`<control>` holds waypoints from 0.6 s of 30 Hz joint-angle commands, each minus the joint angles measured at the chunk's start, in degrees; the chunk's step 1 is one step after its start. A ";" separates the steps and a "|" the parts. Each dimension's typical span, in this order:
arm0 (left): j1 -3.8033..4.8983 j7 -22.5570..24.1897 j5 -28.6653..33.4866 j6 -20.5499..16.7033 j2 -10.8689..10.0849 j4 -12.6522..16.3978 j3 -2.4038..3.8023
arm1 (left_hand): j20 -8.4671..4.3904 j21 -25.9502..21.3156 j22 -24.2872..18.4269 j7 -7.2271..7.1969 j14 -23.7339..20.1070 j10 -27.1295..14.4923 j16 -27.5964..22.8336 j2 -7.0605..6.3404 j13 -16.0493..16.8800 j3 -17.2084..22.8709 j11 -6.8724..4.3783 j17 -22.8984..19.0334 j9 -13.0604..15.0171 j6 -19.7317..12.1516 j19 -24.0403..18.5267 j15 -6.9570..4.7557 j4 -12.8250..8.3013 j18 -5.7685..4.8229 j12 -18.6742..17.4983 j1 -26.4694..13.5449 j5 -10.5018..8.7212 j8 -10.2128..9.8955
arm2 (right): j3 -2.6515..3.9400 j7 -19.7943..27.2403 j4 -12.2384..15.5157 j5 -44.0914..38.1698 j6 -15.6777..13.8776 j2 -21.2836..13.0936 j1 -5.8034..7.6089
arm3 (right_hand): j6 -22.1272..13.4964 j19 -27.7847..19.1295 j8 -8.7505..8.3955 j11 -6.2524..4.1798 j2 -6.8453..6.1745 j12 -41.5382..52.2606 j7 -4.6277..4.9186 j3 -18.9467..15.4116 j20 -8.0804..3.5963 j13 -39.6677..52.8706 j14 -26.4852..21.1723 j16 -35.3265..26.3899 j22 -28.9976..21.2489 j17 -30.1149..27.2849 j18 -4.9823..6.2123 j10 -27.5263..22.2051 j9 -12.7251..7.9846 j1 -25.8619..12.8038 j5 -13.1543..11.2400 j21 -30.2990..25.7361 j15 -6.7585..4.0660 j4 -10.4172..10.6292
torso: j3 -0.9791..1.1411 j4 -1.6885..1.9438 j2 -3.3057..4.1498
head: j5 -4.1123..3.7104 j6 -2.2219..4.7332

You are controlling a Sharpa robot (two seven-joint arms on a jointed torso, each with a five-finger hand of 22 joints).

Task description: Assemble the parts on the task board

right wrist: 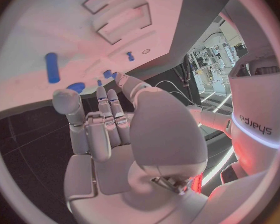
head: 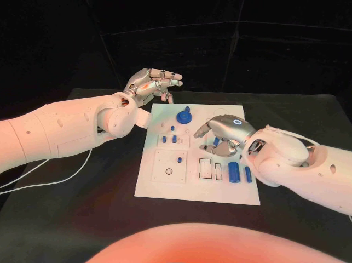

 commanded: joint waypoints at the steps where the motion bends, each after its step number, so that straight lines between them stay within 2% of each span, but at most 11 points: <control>1: 0.10 0.13 0.26 0.69 0.01 0.05 0.02 | 0.21 -0.35 -0.07 0.09 -0.33 -0.40 0.07 0.10 -0.04 0.36 -0.05 -0.05 0.07 -0.49 -0.26 -0.09 0.13 0.74 0.36 -0.53 0.07 0.37 | 0.21 -4.06 -0.97 1.71 2.72 -1.42 1.76 | -7.13 -2.41 -0.10 1.06 -1.31 -0.76 -3.16 -5.24 0.55 -0.15 6.16 0.14 -4.27 15.09 0.95 -3.91 -0.25 -3.08 0.06 -2.65 1.31 1.36 | -0.07 0.09 0.06 | -0.91 0.68; 2: 0.10 0.13 0.26 0.70 0.03 0.04 0.02 | 0.21 -0.35 -0.07 0.09 -0.33 -0.40 0.07 0.10 -0.04 0.36 -0.05 -0.05 0.07 -0.49 -0.26 -0.09 0.13 0.74 0.36 -0.53 0.07 0.37 | 0.26 -4.67 -1.36 1.66 3.71 -1.82 2.20 | -10.41 -2.95 -0.27 1.58 -0.75 -0.51 -3.89 -9.57 1.26 -0.04 6.16 0.14 -5.27 15.09 0.92 -5.44 -0.27 -2.61 0.54 -3.32 1.56 1.91 | -0.05 0.10 0.09 | -1.01 0.83; 3: 0.10 0.12 0.26 0.70 0.05 0.03 0.02 | 0.21 -0.35 -0.07 0.09 -0.33 -0.40 0.07 0.10 -0.04 0.36 -0.05 -0.05 0.07 -0.49 -0.26 -0.09 0.13 0.74 0.36 -0.53 0.07 0.37 | 0.30 -5.23 -1.75 1.62 4.71 -2.18 2.54 | -12.25 -3.23 -0.23 1.86 0.75 -0.09 -4.34 -16.59 2.03 0.07 6.16 0.14 -5.88 15.09 0.84 -7.40 -0.17 -0.74 1.22 -3.78 2.21 3.12 | -0.04 0.12 0.10 | -1.10 0.89; 5: 0.10 0.11 0.26 0.69 0.06 0.01 0.00 | 0.21 -0.35 -0.07 0.09 -0.33 -0.40 0.07 0.10 -0.04 0.36 -0.05 -0.05 0.07 -0.49 -0.26 -0.09 0.13 0.74 0.36 -0.53 0.07 0.37 | 0.35 -5.85 -2.45 1.57 6.18 -2.61 2.97 | -12.67 -3.30 -0.31 2.64 1.59 0.47 -4.32 -22.23 1.96 0.11 6.16 0.14 -6.26 15.09 1.38 -8.64 -0.16 1.90 1.56 -3.94 2.46 5.34 | -0.01 0.18 0.14 | -1.33 1.00; 6: 0.10 0.10 0.26 0.69 0.07 -0.01 0.00 | 0.22 -0.35 -0.08 0.09 -0.35 -0.43 0.07 0.08 -0.04 0.39 -0.05 -0.07 0.07 -0.51 -0.27 -0.09 0.10 0.74 0.38 -0.55 0.07 0.39 | 0.37 -5.94 -2.82 1.55 6.84 -2.77 3.14 | -12.31 -3.28 -0.26 2.53 1.44 0.74 -3.94 -23.54 2.06 0.11 6.16 0.14 -6.43 15.09 1.32 -9.02 -0.12 2.92 1.57 -3.98 2.58 6.32 | -0.01 0.17 0.16 | -1.36 1.05; 8: 0.10 0.09 0.26 0.73 0.11 -0.06 -0.01 | 0.22 -0.36 -0.08 0.10 -0.38 -0.47 0.07 0.04 -0.04 0.44 -0.04 -0.09 0.07 -0.55 -0.28 -0.08 0.06 0.74 0.41 -0.58 0.06 0.42 | 0.39 -5.67 -3.42 1.53 7.85 -2.93 3.35 | -12.25 -3.29 -0.29 2.51 1.51 1.44 -3.75 -25.08 2.13 0.15 6.16 0.14 -6.97 15.09 1.36 -9.51 -0.12 4.88 1.60 -4.16 2.64 8.43 | 0.01 0.10 0.14 | -1.40 1.09; 10: 0.09 0.09 0.26 0.74 0.14 -0.11 -0.02 | 0.22 -0.36 -0.08 0.10 -0.38 -0.47 0.07 0.04 -0.04 0.44 -0.04 -0.09 0.07 -0.55 -0.28 -0.08 0.06 0.74 0.41 -0.58 0.06 0.42 | 0.39 -5.34 -3.89 1.51 8.94 -2.95 3.48 | -12.19 -3.18 -0.30 2.47 1.73 1.84 -3.66 -25.20 2.10 0.18 6.16 0.14 -7.05 15.09 1.39 -9.58 -0.12 5.82 1.58 -4.16 2.60 9.07 | 0.04 0.10 0.13 | -1.40 1.11; 14: 0.09 0.13 0.26 0.73 0.19 -0.18 -0.05 | 0.22 -0.36 -0.08 0.10 -0.38 -0.47 0.07 0.04 -0.04 0.44 -0.04 -0.09 0.07 -0.55 -0.28 -0.08 0.06 0.74 0.41 -0.58 0.06 0.42 | 0.38 -4.84 -4.40 1.48 11.45 -2.66 3.60 | -11.01 -2.59 -0.11 2.20 2.42 2.78 -3.46 -25.10 2.02 0.33 6.16 0.14 -6.48 15.09 1.29 -8.89 0.00 6.95 1.61 -3.78 2.37 9.48 | 0.04 0.15 0.12 | -1.50 1.18; 18: 0.09 0.26 0.26 0.60 0.21 -0.26 -0.06 | 0.22 -0.36 -0.08 0.10 -0.38 -0.47 0.07 0.04 -0.04 0.44 -0.04 -0.09 0.07 -0.55 -0.28 -0.08 0.06 0.74 0.41 -0.58 0.06 0.42 | 0.36 -4.75 -4.68 1.33 14.23 -1.87 3.64 | -7.55 -1.22 0.38 1.53 3.60 4.41 -3.00 -24.90 1.65 0.54 6.16 0.14 -4.84 15.09 1.01 -7.00 0.33 7.81 1.79 -2.77 1.80 9.34 | -0.02 0.11 0.08 | -1.58 1.19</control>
